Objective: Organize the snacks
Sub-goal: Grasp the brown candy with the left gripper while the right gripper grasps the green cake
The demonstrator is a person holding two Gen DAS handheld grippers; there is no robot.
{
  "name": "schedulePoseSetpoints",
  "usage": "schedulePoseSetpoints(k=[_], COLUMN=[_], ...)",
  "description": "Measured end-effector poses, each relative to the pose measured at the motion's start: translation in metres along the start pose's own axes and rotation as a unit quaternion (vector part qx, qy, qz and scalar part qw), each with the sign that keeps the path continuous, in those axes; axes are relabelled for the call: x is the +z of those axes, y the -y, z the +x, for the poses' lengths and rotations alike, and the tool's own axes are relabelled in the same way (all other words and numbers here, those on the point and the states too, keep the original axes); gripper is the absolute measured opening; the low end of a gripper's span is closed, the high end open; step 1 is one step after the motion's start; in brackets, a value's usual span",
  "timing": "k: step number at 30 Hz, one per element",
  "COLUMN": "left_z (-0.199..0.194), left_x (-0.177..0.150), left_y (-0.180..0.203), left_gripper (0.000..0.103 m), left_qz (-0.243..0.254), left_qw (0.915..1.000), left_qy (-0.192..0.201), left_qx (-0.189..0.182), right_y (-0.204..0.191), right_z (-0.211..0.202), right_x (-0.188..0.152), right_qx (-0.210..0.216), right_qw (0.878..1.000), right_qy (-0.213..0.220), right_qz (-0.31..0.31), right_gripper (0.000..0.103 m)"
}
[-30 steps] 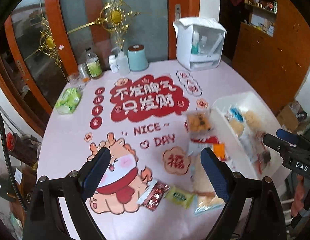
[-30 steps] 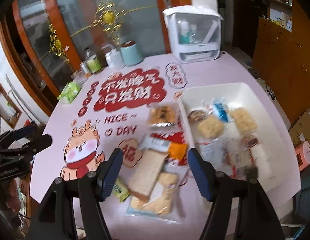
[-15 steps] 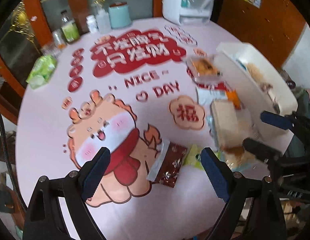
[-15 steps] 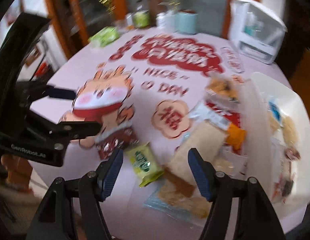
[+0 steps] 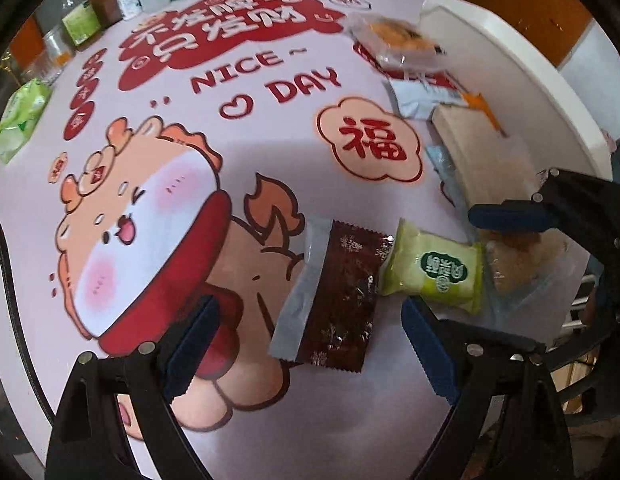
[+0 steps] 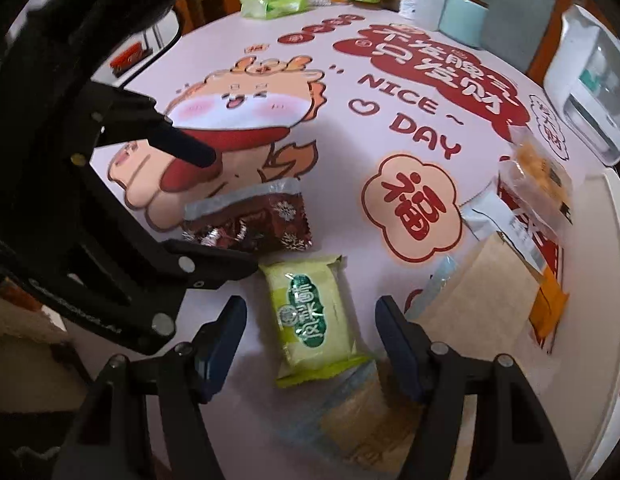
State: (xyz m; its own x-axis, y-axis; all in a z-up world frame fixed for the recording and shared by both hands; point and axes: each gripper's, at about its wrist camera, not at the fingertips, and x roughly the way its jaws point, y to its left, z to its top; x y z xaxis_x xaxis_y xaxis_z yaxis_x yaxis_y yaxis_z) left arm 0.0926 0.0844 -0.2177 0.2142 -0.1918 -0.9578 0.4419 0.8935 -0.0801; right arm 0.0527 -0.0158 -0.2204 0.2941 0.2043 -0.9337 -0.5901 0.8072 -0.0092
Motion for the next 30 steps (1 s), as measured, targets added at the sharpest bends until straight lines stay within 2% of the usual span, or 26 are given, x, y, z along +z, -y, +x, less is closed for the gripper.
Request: schedulePoseSetpoints(k=[2, 7, 8, 9, 10, 15, 20, 22, 24, 25, 28, 30], left_z=[0.006, 0.014, 0.014, 0.014, 0.014, 0.015, 0.019, 0.018, 0.017, 0.016, 0.014, 0.013], left_x=[0.002, 0.006, 0.006, 0.007, 0.007, 0.011, 0.014, 0.014, 0.013, 0.014, 0.015, 0.016], left_y=[-0.001, -0.005, -0.006, -0.006, -0.006, -0.009, -0.005, -0.004, -0.002, -0.001, 0.002, 0.002], left_gripper=[0.091, 0.091, 0.09, 0.09, 0.09, 0.089, 0.086, 0.08, 0.069, 0.066, 0.046, 0.041], left_qz=[-0.003, -0.008, -0.007, -0.005, -0.004, 0.008, 0.019, 0.021, 0.026, 0.029, 0.035, 0.029], left_qw=[1.0, 0.9998, 0.9998, 0.9999, 0.9998, 0.9998, 0.9996, 0.9996, 0.9994, 0.9993, 0.9991, 0.9994], left_qy=[-0.006, -0.014, -0.014, -0.013, -0.013, -0.018, -0.02, -0.018, -0.014, -0.013, -0.007, -0.007], left_qx=[-0.003, -0.012, -0.011, -0.01, -0.011, -0.009, 0.002, 0.007, 0.017, 0.022, 0.025, 0.015], right_y=[0.0, 0.003, 0.004, 0.004, 0.004, 0.0, 0.0, 0.001, 0.003, 0.004, 0.005, 0.006], right_z=[0.005, 0.007, 0.007, 0.007, 0.007, 0.006, -0.002, -0.005, -0.008, -0.009, -0.013, -0.017], right_x=[0.001, 0.006, 0.008, 0.008, 0.01, 0.008, 0.0, -0.002, -0.003, -0.004, -0.004, -0.005], right_qx=[-0.007, 0.016, 0.019, 0.021, 0.02, 0.02, 0.024, 0.025, 0.025, 0.025, 0.025, 0.027], right_qw=[1.0, 0.999, 0.999, 0.999, 0.999, 0.998, 0.999, 0.999, 1.0, 1.0, 0.999, 0.999], right_qy=[-0.006, -0.011, -0.013, -0.012, -0.012, -0.017, -0.007, -0.001, 0.006, 0.01, 0.019, 0.028], right_qz=[-0.015, -0.027, -0.033, -0.035, -0.037, -0.049, -0.033, -0.021, -0.01, -0.003, 0.011, 0.023], right_gripper=[0.059, 0.052, 0.049, 0.04, 0.038, 0.037, 0.037, 0.037, 0.037, 0.037, 0.037, 0.037])
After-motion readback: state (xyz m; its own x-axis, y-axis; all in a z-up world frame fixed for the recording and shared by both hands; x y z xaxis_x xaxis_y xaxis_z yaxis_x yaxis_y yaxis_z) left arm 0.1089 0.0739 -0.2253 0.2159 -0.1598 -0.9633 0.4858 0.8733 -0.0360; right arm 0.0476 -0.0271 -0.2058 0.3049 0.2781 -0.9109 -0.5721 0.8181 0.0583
